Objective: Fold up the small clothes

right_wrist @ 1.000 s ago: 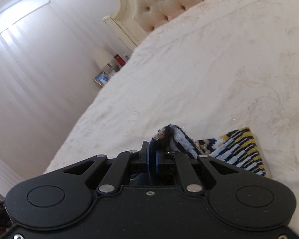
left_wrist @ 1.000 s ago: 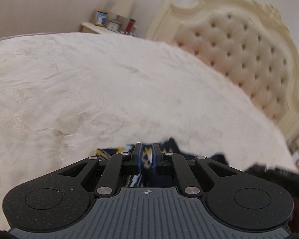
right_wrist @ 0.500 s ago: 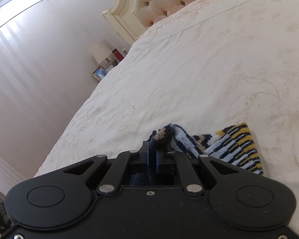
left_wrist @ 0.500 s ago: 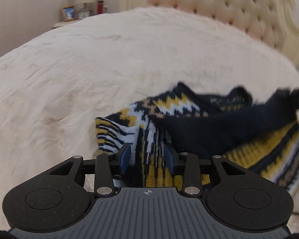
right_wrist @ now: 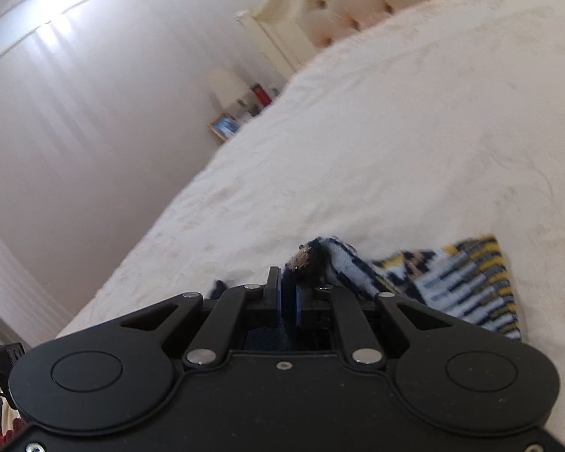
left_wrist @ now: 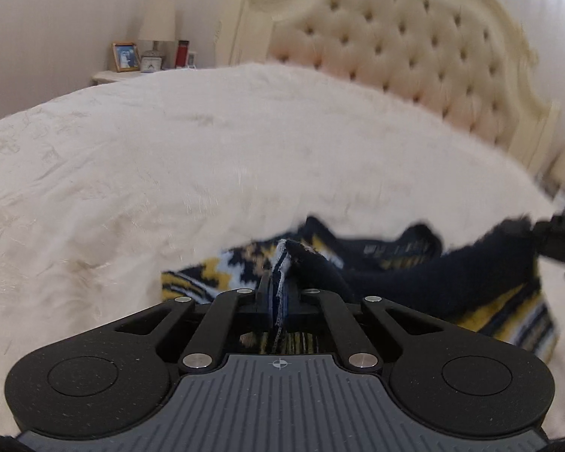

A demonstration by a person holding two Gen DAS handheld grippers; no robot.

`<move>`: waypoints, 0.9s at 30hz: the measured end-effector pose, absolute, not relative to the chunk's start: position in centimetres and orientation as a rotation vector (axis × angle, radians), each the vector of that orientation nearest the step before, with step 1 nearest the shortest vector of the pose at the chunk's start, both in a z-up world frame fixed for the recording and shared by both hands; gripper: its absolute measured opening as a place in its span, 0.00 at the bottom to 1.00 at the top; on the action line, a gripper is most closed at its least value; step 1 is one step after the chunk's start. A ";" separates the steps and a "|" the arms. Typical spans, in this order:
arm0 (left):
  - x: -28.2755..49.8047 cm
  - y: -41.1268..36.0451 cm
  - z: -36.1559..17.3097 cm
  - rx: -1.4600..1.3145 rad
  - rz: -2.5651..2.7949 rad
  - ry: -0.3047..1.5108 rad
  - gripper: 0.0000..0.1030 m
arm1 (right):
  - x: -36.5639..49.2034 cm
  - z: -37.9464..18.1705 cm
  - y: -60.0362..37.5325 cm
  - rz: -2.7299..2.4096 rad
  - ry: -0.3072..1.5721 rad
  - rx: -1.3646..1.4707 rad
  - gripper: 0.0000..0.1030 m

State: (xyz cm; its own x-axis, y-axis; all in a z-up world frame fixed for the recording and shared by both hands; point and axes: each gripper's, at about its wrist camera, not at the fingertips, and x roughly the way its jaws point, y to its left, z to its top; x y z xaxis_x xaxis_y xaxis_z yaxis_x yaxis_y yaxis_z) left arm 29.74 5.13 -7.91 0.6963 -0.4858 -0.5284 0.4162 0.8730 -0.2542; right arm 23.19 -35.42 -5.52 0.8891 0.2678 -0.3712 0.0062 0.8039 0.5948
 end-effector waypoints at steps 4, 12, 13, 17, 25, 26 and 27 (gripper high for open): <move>32.9 5.8 -9.1 -0.195 -0.448 0.732 0.04 | 26.1 -6.0 -36.1 0.087 0.467 0.660 0.16; 34.3 6.3 -11.1 -0.267 -0.370 0.812 0.45 | 28.1 -9.8 -37.0 -0.036 0.582 0.762 0.62; 33.8 6.4 -10.4 -0.250 -0.364 0.790 0.47 | 27.6 -9.5 -36.9 -0.024 0.565 0.746 0.70; 31.1 7.2 -7.7 -0.227 -0.339 0.710 0.62 | 25.2 -7.7 -36.3 -0.016 0.515 0.672 0.72; 27.0 7.4 -7.5 -0.223 -0.403 0.748 0.66 | 21.6 -6.3 -33.6 0.010 0.573 0.565 0.73; 26.6 7.1 -8.0 -0.203 -0.409 0.748 0.66 | 21.4 -6.3 -32.8 0.013 0.585 0.528 0.73; 26.3 6.8 -8.6 -0.185 -0.417 0.743 0.66 | 21.0 -6.2 -31.9 0.019 0.596 0.484 0.73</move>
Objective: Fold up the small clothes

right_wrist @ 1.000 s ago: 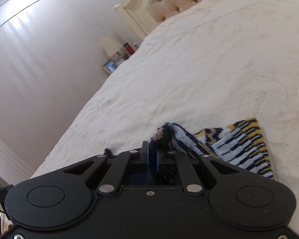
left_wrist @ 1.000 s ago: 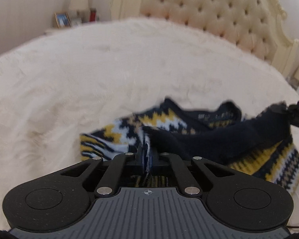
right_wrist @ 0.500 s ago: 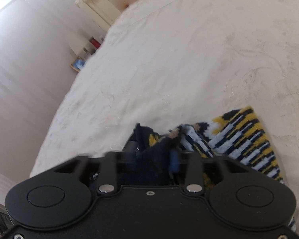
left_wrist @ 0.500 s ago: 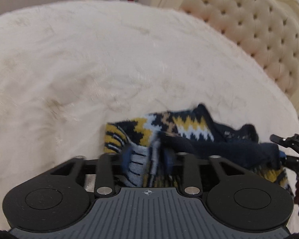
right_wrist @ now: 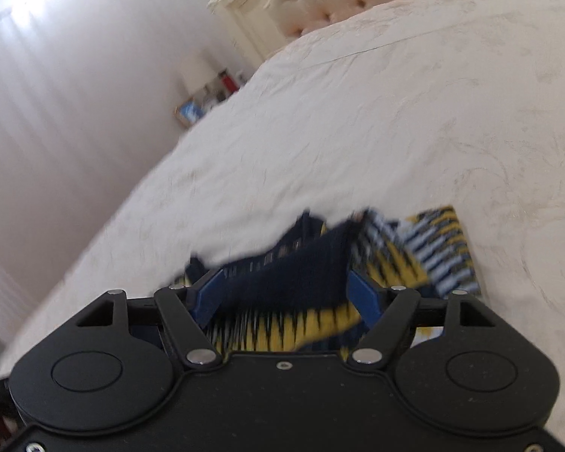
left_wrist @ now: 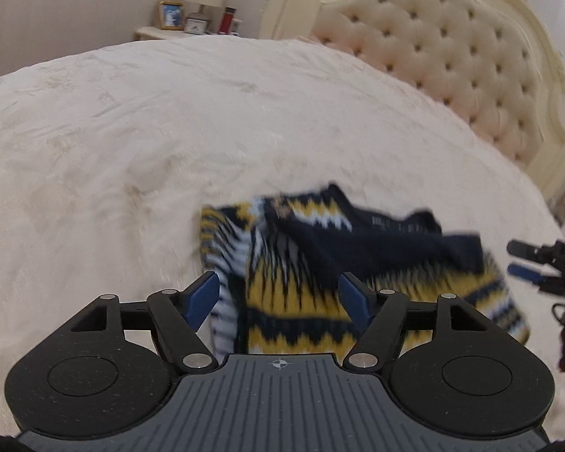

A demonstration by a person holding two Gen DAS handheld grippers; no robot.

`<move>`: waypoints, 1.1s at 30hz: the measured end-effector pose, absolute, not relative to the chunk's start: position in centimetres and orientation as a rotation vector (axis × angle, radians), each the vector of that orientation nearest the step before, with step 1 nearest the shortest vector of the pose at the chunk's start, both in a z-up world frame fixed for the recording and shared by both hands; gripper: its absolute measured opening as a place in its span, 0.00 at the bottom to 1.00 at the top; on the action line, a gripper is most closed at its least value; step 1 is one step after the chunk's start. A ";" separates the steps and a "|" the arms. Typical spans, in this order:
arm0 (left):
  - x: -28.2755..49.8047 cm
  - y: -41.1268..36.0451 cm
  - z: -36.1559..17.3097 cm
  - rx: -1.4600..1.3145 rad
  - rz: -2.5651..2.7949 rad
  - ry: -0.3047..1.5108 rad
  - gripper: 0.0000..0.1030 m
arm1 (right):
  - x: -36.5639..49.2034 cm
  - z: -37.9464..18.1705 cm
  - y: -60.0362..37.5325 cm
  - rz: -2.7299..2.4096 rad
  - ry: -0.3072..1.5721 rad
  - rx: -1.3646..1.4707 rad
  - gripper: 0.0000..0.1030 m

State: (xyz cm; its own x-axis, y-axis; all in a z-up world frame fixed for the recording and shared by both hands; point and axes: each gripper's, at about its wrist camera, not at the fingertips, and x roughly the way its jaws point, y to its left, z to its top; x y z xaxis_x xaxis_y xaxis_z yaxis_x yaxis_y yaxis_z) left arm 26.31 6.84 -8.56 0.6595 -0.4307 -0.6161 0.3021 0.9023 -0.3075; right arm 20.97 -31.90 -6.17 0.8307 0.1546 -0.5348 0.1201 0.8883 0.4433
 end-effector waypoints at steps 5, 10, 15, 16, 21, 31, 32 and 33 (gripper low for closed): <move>26.0 5.5 -11.9 -0.079 -0.455 0.759 0.66 | 21.6 -6.8 -26.2 0.053 0.642 0.229 0.73; 27.0 6.1 -13.3 -0.095 -0.456 0.780 0.72 | 24.5 -8.5 -21.9 0.086 0.717 0.086 0.72; 27.3 7.1 -13.9 -0.157 -0.469 0.818 0.76 | 28.0 -9.6 -19.6 0.069 0.798 -0.060 0.72; 27.3 7.0 -13.9 -0.154 -0.469 0.820 0.76 | 28.8 -9.6 -19.5 0.058 0.807 -0.070 0.72; 27.6 7.0 -13.9 -0.170 -0.477 0.830 0.76 | 33.6 -9.1 -20.6 0.009 0.823 -0.001 0.72; 28.0 7.5 -14.0 -0.189 -0.495 0.836 0.76 | 36.8 -8.9 -23.2 -0.054 0.801 0.235 0.72; 28.0 7.6 -14.0 -0.191 -0.495 0.835 0.76 | 36.2 -8.8 -23.4 -0.047 0.783 0.253 0.72; 28.0 7.6 -13.9 -0.193 -0.495 0.834 0.76 | 35.6 -8.5 -23.3 -0.040 0.767 0.260 0.73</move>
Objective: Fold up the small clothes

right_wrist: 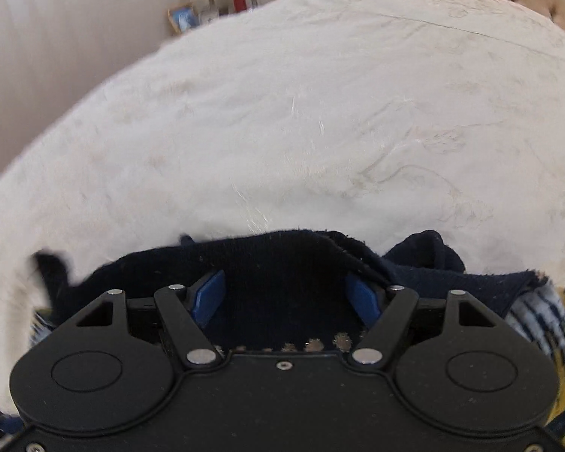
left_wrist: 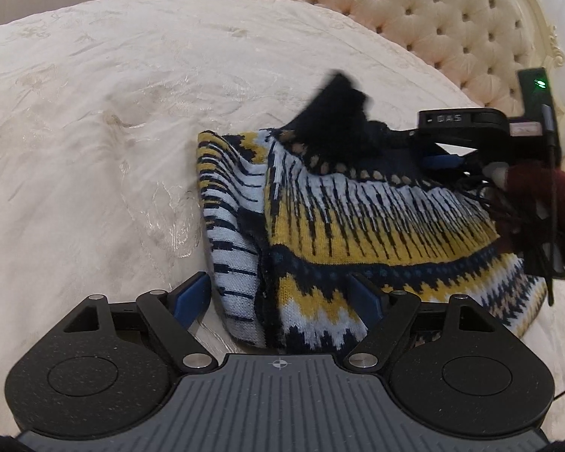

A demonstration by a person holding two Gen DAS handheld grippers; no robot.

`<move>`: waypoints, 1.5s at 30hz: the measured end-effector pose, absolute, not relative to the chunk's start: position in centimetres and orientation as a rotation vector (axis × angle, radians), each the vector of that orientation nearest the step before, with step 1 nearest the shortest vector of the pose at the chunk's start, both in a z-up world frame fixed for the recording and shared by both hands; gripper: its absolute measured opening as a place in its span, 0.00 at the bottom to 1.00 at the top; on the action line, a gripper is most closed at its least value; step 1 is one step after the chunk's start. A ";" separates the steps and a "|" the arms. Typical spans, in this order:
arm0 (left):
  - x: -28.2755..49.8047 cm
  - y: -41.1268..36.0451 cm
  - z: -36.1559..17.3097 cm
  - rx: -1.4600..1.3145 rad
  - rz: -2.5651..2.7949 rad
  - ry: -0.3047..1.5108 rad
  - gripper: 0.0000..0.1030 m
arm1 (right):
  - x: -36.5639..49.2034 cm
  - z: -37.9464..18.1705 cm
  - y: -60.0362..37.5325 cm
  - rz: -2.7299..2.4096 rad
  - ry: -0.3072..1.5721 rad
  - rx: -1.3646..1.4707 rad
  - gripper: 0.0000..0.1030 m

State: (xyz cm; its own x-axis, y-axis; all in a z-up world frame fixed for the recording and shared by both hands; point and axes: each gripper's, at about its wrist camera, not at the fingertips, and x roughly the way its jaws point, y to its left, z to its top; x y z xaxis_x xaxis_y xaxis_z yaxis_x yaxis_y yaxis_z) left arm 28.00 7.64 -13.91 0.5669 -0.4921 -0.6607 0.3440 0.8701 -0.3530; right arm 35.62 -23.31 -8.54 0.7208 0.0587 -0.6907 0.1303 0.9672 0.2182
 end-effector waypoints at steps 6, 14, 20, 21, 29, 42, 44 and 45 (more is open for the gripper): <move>27.7 8.0 -12.7 -0.180 -0.482 0.786 0.76 | 31.0 -8.0 -22.7 0.030 0.720 0.227 0.90; 27.7 7.7 -13.1 -0.173 -0.496 0.810 0.77 | 31.7 -9.8 -26.5 -0.051 0.816 0.194 0.99; 28.1 7.7 -14.1 -0.188 -0.494 0.835 0.81 | 31.5 -8.1 -31.1 -0.234 0.685 0.371 0.99; 28.2 7.7 -14.1 -0.188 -0.497 0.836 0.82 | 30.9 -7.8 -30.9 -0.226 0.666 0.367 0.99; 28.0 7.1 -14.2 -0.164 -0.491 0.835 0.85 | 31.2 -7.3 -27.7 -0.094 0.720 0.170 0.99; 28.1 7.1 -14.4 -0.168 -0.501 0.841 0.90 | 31.9 -5.0 -29.0 -0.113 0.570 0.340 0.99; 28.1 7.1 -14.3 -0.167 -0.499 0.843 0.90 | 30.7 -5.6 -27.6 -0.120 0.623 0.223 0.99; 28.1 7.1 -14.3 -0.167 -0.498 0.844 0.90 | 30.3 -6.0 -26.9 -0.124 0.642 0.172 0.99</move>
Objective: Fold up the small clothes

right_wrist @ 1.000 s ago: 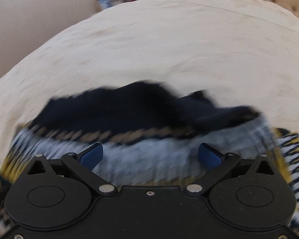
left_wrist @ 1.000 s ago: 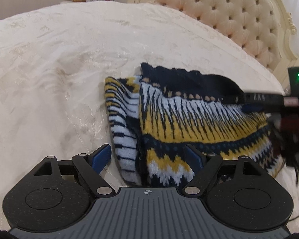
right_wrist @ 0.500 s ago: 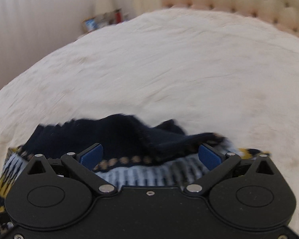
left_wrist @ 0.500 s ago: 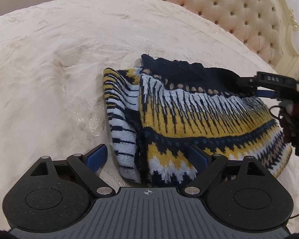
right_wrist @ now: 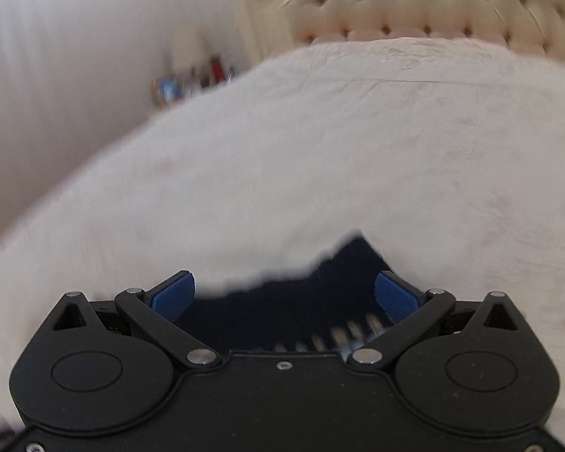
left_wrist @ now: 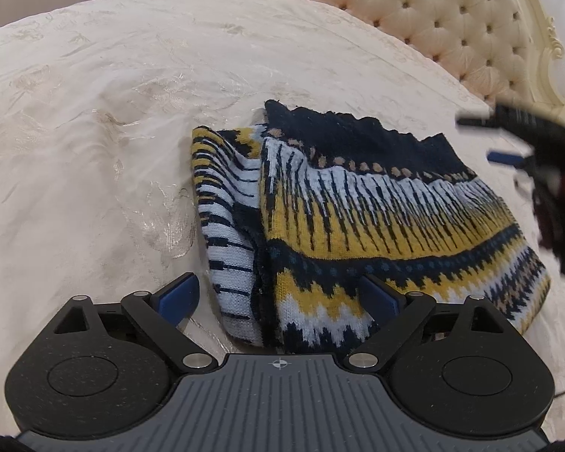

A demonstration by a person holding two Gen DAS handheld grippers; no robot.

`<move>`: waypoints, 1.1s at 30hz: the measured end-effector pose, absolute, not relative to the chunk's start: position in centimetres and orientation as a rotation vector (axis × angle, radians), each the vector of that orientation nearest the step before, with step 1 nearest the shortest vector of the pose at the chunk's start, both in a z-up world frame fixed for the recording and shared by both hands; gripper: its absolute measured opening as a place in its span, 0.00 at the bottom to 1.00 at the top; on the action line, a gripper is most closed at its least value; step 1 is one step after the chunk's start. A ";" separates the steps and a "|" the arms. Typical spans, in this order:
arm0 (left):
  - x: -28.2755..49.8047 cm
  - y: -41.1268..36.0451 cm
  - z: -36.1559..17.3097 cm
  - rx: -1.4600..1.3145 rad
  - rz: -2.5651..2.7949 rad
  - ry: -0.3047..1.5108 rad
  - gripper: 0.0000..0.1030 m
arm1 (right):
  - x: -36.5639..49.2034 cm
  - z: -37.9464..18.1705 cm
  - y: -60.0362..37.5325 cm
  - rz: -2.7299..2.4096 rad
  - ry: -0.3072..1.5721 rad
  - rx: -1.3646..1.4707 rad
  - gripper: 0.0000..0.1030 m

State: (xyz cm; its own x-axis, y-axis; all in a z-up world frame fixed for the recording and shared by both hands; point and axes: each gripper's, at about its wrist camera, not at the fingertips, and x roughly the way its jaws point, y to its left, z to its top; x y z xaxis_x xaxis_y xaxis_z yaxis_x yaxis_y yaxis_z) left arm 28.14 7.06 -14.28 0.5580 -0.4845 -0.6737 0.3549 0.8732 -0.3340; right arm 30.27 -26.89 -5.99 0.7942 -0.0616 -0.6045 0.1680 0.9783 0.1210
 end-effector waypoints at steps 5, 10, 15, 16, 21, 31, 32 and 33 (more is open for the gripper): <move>28.1 6.7 -14.3 -0.152 -0.485 0.846 0.90 | 29.1 -8.9 -24.0 -0.140 0.766 -0.022 0.99; 27.9 6.2 -14.4 -0.119 -0.475 0.850 0.92 | 28.0 -11.4 -22.7 -0.145 0.753 -0.114 0.99; 27.5 4.9 -14.6 -0.036 -0.480 0.864 1.00 | 28.2 -11.6 -22.9 -0.147 0.730 -0.087 1.00; 27.2 4.7 -14.6 -0.022 -0.472 0.859 1.00 | 28.2 -11.5 -22.9 -0.147 0.724 -0.083 1.00; 26.9 4.2 -14.2 0.025 -0.480 0.867 0.99 | 27.5 -12.0 -23.4 -0.133 0.703 -0.053 1.00; 22.7 5.0 -11.6 -0.005 -0.376 0.750 0.98 | 20.3 -9.8 -20.7 -0.084 0.699 -0.099 0.99; 22.4 4.8 -11.9 0.006 -0.373 0.760 0.98 | 19.3 -10.1 -20.3 -0.084 0.709 -0.110 0.99; 22.2 4.6 -12.1 0.011 -0.363 0.774 0.98 | 18.5 -10.4 -20.0 -0.088 0.721 -0.126 0.99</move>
